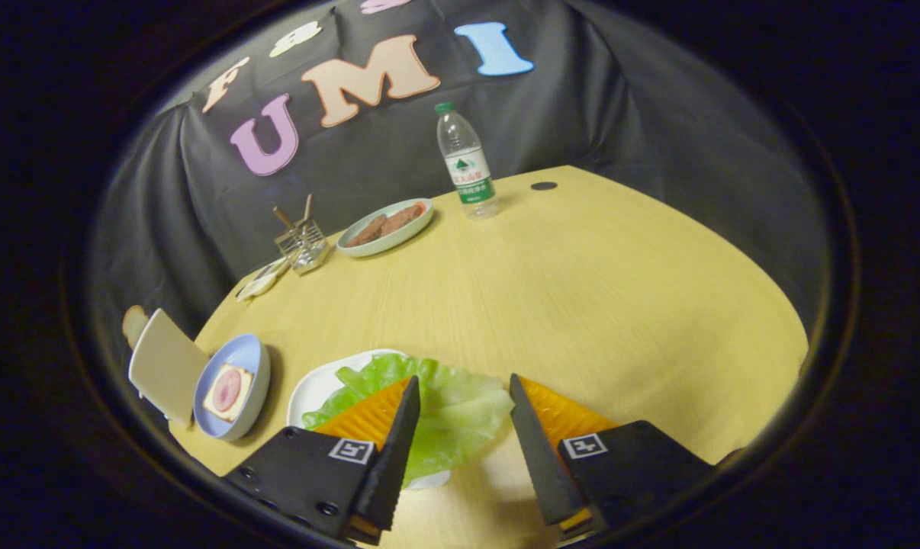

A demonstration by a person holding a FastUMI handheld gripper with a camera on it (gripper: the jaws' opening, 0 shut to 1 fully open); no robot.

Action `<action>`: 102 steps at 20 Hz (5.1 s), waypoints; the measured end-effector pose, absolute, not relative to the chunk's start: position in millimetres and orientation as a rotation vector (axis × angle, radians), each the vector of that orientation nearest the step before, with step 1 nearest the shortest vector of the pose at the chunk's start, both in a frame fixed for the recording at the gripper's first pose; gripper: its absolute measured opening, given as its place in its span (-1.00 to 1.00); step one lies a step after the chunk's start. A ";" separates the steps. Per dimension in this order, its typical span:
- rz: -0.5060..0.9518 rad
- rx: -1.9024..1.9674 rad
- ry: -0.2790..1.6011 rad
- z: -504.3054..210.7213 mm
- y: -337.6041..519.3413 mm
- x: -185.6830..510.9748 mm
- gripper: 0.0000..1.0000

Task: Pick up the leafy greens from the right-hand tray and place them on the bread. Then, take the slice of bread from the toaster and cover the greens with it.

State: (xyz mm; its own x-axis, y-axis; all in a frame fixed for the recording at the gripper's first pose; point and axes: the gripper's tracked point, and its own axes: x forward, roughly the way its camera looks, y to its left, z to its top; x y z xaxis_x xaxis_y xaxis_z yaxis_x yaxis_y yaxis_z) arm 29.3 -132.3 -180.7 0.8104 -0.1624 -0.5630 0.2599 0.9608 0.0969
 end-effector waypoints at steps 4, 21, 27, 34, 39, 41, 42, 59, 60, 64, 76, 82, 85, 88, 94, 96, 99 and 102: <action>-0.223 0.133 0.583 -180.1 -131.4 27.4 0.44; -0.141 0.159 0.441 -137.7 -101.2 35.0 -0.87; -0.075 0.204 0.348 -104.8 -73.4 32.9 -0.88; 0.009 0.190 0.284 -79.1 -33.5 26.3 -0.88; 0.058 0.183 0.258 -65.3 -7.9 22.5 -0.88; 0.080 0.185 0.257 -60.7 4.5 23.9 -0.88; 0.103 0.189 0.260 -58.3 14.7 24.0 -0.88; 0.329 0.399 0.314 -59.7 184.7 43.8 -0.88; 0.334 0.408 0.320 -65.6 193.6 45.3 -0.88; 0.355 0.456 0.359 -93.5 225.8 53.6 -0.88; 0.087 0.222 0.427 -179.9 167.3 76.3 -0.88; 0.009 0.119 0.421 -193.0 140.6 83.4 -0.82; -0.030 0.071 0.405 -190.3 127.2 84.4 -0.76; -0.009 0.064 0.432 -193.9 128.3 82.8 -0.70; 0.018 0.032 0.455 -194.1 130.5 76.2 -0.21; 0.021 0.018 0.450 -186.8 125.7 71.0 0.02; 0.019 0.006 0.416 -162.1 118.5 60.8 0.36; 0.031 -0.007 0.370 -127.6 115.2 50.5 0.71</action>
